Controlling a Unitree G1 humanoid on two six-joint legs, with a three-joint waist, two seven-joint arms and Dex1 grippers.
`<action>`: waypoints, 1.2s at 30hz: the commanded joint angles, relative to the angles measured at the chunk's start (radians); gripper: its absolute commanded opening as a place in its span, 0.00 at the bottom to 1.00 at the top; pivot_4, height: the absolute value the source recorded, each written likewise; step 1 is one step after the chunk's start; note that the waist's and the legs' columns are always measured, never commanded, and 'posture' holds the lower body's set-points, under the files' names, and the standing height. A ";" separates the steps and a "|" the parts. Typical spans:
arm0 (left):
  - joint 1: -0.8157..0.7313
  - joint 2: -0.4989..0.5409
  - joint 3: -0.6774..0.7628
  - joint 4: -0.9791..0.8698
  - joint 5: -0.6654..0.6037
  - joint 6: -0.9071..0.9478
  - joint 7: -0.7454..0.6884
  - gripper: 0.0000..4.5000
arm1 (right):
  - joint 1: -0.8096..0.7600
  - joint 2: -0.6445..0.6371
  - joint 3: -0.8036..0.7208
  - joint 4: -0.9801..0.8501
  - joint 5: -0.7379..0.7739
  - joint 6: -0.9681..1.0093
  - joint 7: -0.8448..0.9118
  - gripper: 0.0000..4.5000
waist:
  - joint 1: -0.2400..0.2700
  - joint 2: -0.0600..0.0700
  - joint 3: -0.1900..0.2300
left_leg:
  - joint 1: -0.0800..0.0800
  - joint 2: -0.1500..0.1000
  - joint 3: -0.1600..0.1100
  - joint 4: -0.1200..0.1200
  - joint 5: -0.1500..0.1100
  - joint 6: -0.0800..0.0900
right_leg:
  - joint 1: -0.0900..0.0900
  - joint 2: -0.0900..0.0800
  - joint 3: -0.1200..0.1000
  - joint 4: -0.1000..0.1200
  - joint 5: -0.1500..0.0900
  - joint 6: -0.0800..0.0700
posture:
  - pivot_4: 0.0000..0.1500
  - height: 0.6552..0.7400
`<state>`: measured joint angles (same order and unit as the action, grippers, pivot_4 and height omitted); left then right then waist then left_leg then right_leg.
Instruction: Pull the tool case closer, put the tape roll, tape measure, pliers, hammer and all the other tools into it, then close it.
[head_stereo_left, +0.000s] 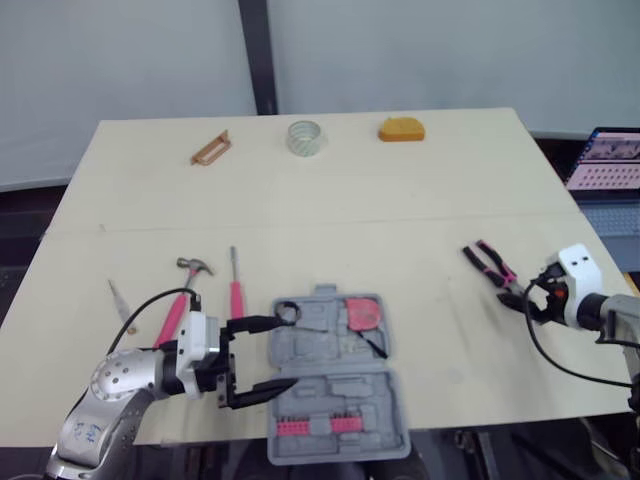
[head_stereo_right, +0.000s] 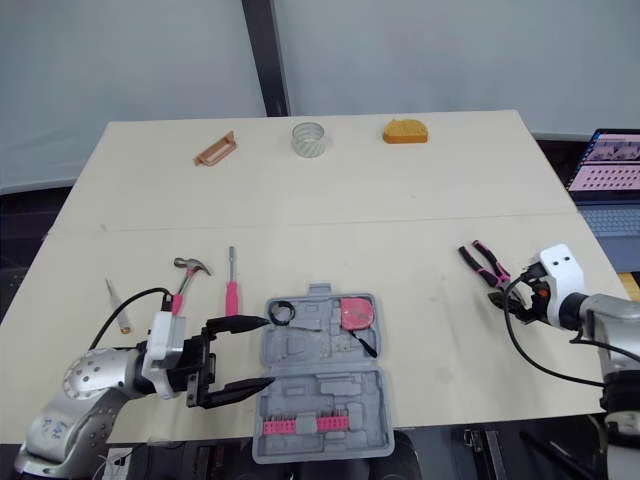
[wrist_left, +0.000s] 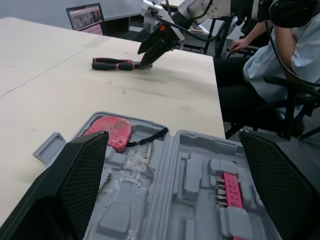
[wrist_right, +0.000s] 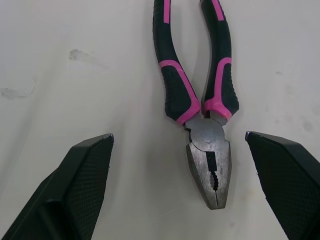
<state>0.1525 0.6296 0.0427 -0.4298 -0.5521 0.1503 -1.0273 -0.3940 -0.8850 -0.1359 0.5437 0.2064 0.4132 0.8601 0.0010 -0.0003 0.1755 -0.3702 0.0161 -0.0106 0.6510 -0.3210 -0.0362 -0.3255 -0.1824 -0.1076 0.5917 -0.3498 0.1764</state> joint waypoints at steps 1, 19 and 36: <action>0.026 0.004 0.025 -0.057 -0.004 -0.002 0.023 1.00 | -0.048 -0.002 0.019 0.078 -0.036 -0.048 0.015 0.99 | -0.002 0.000 0.000 | 0.000 0.000 0.000 0.000 0.000 0.000 | 0.000 0.000 0.000 0.000 0.000 0.000 | 1.00 1.00; 0.094 0.008 0.046 -0.099 -0.003 -0.009 0.055 1.00 | -0.176 0.034 0.050 0.352 -0.100 -0.148 0.036 0.99 | -0.002 0.000 0.000 | 0.000 0.000 0.000 0.000 0.000 0.000 | 0.000 0.000 0.000 0.000 0.000 0.000 | 1.00 1.00; 0.099 0.008 0.045 -0.106 -0.002 -0.005 0.071 1.00 | -0.241 0.067 0.059 0.465 -0.144 -0.216 0.029 0.62 | -0.005 0.000 0.000 | 0.000 0.000 0.000 0.000 0.000 0.000 | 0.000 0.000 0.000 0.000 0.000 0.000 | 1.00 1.00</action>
<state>0.2455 0.6341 0.0712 -0.5016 -0.5507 0.1521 -0.9595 -0.6283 -0.8190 -0.0812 0.9903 0.0767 0.2112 0.8935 -0.0044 -0.0001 0.1756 -0.3700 0.0163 -0.0106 0.6512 -0.3210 -0.0363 -0.3253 -0.1822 -0.1076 0.5914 -0.3499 0.1764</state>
